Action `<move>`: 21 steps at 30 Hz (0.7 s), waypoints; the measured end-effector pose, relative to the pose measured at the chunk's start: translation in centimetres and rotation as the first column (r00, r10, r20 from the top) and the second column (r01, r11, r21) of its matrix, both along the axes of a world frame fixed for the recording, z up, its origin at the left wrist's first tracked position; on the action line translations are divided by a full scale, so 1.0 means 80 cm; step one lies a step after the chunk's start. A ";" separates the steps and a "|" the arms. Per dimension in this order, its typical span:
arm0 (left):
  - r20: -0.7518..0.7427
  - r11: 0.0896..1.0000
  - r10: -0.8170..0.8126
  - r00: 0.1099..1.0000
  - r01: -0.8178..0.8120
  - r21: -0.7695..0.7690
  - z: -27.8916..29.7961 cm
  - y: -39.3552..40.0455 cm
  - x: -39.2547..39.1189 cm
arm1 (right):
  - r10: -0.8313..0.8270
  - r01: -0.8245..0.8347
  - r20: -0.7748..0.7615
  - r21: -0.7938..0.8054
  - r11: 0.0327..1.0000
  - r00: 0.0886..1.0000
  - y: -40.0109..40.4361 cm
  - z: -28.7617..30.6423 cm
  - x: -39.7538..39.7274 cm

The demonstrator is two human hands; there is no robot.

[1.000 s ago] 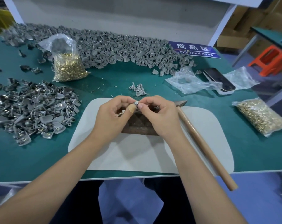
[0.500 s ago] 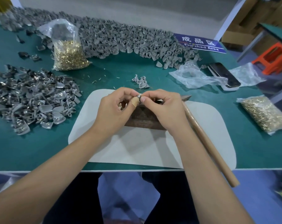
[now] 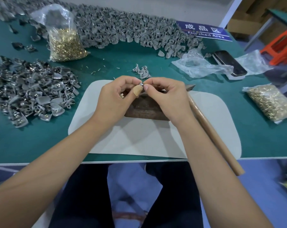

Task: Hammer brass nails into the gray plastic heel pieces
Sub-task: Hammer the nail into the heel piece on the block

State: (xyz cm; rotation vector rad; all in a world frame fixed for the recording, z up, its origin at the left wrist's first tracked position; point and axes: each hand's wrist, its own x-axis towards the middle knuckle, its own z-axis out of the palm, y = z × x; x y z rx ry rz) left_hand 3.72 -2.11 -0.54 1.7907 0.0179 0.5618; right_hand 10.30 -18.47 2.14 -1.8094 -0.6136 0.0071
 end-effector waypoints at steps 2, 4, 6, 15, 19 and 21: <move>0.003 1.000 -0.004 1.000 0.004 0.009 0.000 0.001 0.001 | -0.018 0.018 0.006 -0.001 1.000 1.000 0.001 -0.002 0.000; 0.007 1.000 -0.003 1.000 0.003 0.030 0.000 0.002 0.002 | -0.037 0.038 0.019 -0.011 0.999 0.999 0.002 -0.005 0.001; 0.008 0.999 0.001 1.000 -0.001 0.044 -0.001 0.002 0.003 | -0.045 0.045 0.022 -0.021 0.999 0.999 0.003 -0.005 0.001; 0.000 0.998 0.014 1.000 -0.014 0.059 0.002 0.001 0.002 | -0.085 0.086 0.034 -0.036 0.996 0.996 0.009 -0.001 -0.006; 0.000 0.997 0.009 1.000 -0.009 0.078 0.004 0.001 0.002 | -0.072 0.073 0.015 -0.038 0.997 0.997 0.007 0.002 -0.008; 0.001 0.996 0.010 1.000 -0.010 0.090 0.004 0.001 0.003 | -0.068 0.070 0.036 -0.061 0.996 0.997 0.006 0.002 -0.008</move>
